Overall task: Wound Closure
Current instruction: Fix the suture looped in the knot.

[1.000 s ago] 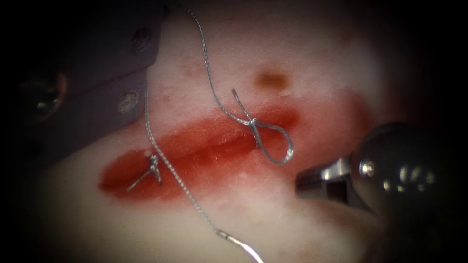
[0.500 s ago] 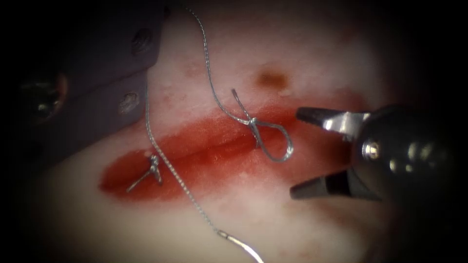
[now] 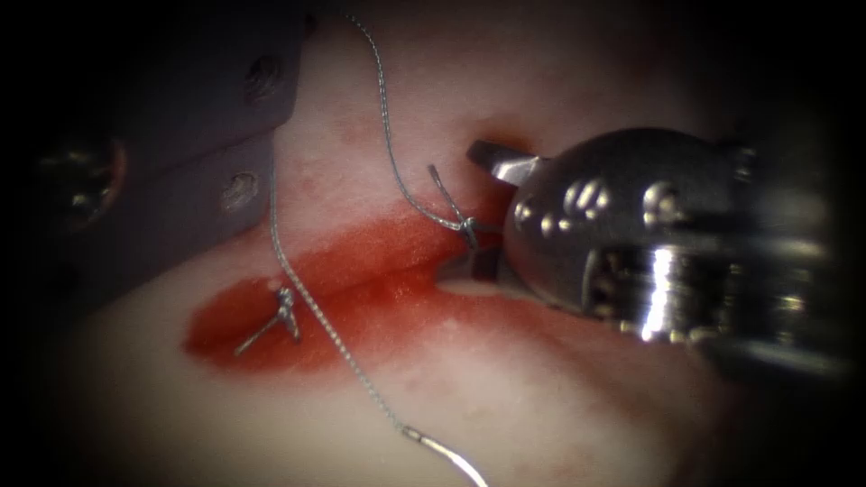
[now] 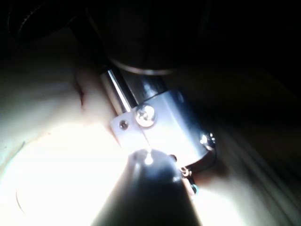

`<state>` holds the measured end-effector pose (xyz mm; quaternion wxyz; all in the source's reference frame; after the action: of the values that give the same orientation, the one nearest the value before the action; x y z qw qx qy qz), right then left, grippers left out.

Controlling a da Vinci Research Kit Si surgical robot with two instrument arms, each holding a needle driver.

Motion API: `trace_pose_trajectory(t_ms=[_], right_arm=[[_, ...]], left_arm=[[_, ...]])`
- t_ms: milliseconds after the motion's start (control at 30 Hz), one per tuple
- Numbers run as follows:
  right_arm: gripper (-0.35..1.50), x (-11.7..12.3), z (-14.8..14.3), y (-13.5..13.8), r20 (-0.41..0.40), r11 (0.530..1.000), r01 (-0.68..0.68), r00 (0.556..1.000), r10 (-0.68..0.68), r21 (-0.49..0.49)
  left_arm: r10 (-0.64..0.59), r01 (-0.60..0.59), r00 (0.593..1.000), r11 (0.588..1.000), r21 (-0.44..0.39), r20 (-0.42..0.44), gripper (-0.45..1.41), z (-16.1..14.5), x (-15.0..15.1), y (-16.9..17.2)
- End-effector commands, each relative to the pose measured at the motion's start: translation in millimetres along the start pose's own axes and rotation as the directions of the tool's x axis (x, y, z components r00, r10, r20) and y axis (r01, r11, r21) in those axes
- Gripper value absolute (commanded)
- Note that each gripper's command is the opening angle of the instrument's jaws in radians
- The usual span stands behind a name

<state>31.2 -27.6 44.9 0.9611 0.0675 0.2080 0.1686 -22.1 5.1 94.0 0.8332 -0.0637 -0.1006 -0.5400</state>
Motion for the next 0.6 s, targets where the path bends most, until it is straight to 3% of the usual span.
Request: trace_pose_trajectory(t_ms=[33,267,367,600], right_arm=[[1.01,0.8,0.5,-0.3,-0.009,0.999,-0.030,1.000,0.030,0.024],[0.96,-0.7,1.1,-2.7,-0.017,0.995,-0.089,0.996,0.090,0.045],[0.41,-1.1,1.2,-3.5,-0.020,0.995,-0.090,0.996,0.091,0.044],[0.54,-2.1,1.3,-2.4,-0.019,0.994,-0.096,0.995,0.097,0.043]], left_arm=[[-0.002,0.002,1.000,1.000,-0.002,0.007,-0.45,0.0,-1.3,0.3],[-0.003,0.003,1.000,1.000,-0.004,0.002,-0.45,0.1,-1.2,0.2],[-0.004,0.004,1.000,1.000,-0.004,0.002,-0.45,0.1,-1.2,0.1],[-0.004,0.004,1.000,1.000,-0.004,0.001,-0.45,0.0,-1.2,0.1]])
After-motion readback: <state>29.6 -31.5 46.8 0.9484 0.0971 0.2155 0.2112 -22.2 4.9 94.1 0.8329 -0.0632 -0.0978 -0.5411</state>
